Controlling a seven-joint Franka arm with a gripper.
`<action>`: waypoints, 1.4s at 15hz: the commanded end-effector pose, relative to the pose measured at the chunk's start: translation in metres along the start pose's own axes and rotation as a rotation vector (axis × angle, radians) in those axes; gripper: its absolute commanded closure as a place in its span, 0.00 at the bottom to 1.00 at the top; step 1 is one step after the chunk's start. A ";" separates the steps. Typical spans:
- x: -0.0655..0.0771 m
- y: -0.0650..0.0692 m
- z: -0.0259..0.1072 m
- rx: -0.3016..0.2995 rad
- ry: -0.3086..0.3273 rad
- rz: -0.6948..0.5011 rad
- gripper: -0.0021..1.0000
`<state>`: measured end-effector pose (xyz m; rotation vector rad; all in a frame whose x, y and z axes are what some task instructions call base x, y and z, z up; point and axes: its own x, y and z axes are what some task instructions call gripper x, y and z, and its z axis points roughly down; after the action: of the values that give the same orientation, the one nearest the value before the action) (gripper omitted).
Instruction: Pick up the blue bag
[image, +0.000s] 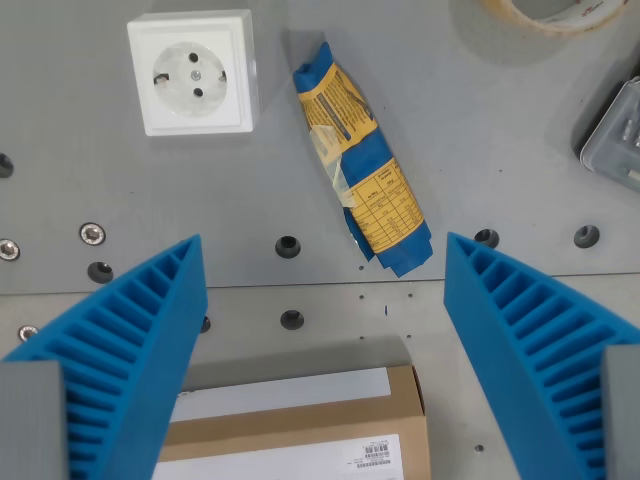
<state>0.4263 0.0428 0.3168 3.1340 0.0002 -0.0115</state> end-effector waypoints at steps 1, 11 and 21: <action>0.000 0.000 -0.002 0.000 0.004 0.001 0.00; -0.001 0.003 0.008 -0.001 0.017 -0.063 0.00; -0.009 0.016 0.045 -0.010 0.090 -0.205 0.00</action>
<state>0.4233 0.0324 0.2765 3.1272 0.1268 -0.0547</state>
